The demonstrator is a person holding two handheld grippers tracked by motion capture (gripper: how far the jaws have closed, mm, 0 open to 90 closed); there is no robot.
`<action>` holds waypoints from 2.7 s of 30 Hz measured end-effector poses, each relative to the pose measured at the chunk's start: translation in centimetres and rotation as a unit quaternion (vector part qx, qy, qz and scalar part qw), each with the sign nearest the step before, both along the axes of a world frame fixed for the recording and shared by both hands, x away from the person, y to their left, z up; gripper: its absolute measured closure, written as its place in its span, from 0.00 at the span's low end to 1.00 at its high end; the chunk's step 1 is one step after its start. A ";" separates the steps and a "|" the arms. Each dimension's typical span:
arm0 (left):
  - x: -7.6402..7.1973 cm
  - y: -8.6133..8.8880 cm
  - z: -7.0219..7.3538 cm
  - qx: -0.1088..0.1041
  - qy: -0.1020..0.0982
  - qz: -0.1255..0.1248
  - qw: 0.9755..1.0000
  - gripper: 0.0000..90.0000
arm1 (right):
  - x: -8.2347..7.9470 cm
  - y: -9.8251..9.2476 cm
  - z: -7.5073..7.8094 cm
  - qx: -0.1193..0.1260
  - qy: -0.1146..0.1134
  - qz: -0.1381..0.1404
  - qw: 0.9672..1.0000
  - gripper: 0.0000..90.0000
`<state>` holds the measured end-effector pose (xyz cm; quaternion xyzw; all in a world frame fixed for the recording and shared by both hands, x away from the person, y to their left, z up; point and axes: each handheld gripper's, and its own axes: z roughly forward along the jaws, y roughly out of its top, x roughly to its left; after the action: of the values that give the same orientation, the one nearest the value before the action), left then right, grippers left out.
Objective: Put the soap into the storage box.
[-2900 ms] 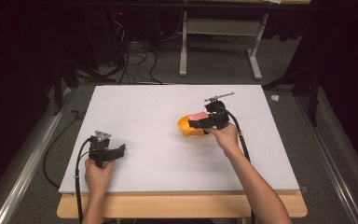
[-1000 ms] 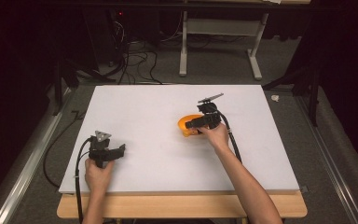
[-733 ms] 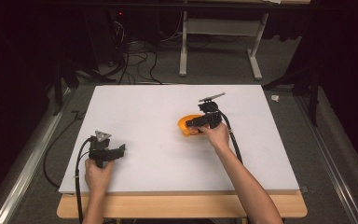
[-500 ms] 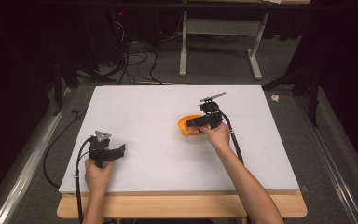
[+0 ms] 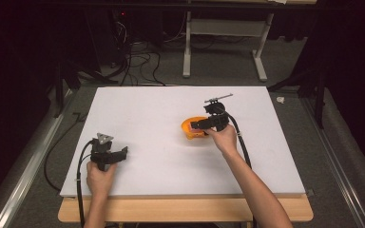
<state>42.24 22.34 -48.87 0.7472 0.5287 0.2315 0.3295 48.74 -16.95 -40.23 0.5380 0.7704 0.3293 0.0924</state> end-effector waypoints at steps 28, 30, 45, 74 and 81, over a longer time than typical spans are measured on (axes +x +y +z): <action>0.0 0.0 0.0 0.000 0.000 0.000 1.000 0.24 | -2.8 -3.9 3.0 -0.021 -0.089 0.005 0.996 0.25; 0.0 0.0 0.0 0.000 0.000 0.000 1.000 0.24 | -2.9 -4.1 3.0 -0.017 -0.091 0.002 0.996 0.25; 0.0 0.0 0.0 0.001 0.000 0.000 1.000 0.24 | -4.6 -7.4 3.8 -0.008 -0.115 -0.022 0.993 0.27; 0.0 0.0 0.0 0.001 0.000 0.000 1.000 0.24 | -7.7 -12.0 3.7 0.006 -0.138 -0.055 0.989 0.27; 0.0 0.0 0.0 0.000 0.000 0.000 1.000 0.24 | -8.6 -13.2 3.5 0.013 -0.142 -0.064 0.988 0.27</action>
<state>42.24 22.33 -48.87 0.7473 0.5288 0.2316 0.3291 40.10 -30.10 -36.72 0.5354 0.7088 0.4057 0.2152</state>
